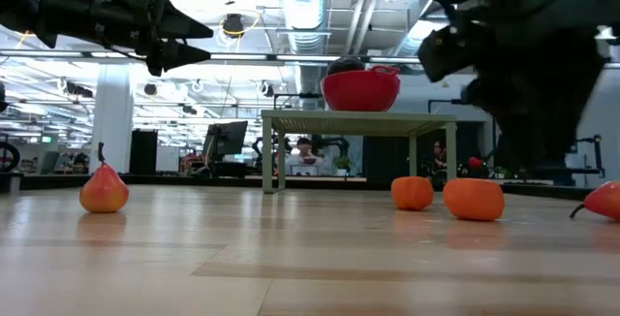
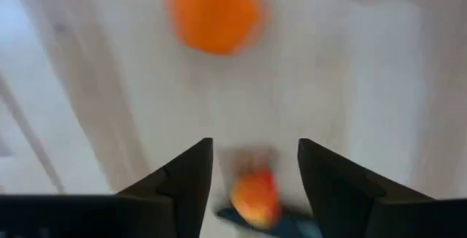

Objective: Pick & Place Fruit
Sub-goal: Put the right orange pear into the red strainer bowl on the shelf

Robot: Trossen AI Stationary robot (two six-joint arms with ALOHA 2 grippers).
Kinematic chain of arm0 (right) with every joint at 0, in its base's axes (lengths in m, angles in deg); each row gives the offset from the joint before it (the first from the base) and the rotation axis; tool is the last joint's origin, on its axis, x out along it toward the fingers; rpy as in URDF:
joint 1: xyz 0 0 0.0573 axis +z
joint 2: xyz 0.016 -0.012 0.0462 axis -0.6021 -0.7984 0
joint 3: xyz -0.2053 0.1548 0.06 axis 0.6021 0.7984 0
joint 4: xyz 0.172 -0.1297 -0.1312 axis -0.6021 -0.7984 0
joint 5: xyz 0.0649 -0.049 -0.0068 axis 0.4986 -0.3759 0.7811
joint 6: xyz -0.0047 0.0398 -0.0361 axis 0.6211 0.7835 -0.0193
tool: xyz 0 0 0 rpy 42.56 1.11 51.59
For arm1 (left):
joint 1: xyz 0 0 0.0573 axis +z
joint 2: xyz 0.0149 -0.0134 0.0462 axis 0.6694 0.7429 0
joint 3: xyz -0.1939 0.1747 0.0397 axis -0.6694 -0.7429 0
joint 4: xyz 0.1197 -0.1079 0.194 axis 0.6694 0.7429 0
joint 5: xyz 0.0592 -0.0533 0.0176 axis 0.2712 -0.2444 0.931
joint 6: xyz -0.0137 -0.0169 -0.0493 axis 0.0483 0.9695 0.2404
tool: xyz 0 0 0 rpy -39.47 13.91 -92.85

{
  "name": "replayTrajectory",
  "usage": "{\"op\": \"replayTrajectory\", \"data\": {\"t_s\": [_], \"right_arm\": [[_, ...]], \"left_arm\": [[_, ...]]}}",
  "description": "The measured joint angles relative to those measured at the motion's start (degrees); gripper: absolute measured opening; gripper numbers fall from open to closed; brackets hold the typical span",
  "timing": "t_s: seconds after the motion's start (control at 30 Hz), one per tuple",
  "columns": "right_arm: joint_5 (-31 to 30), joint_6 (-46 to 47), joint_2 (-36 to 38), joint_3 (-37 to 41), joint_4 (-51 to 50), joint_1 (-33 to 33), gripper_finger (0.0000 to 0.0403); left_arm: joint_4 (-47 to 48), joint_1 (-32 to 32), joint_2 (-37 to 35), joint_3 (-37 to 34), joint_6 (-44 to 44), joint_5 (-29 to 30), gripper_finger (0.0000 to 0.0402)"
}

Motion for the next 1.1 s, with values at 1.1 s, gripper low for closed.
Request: {"op": "replayTrajectory", "data": {"t_s": [1.1], "right_arm": [[15.55, -1.71, -10.37, 3.03, -2.85, -9.38, 0.0100]], "left_arm": [[0.28, 0.01, 0.00, 0.00, 0.00, 0.07, 0.0301]]}}
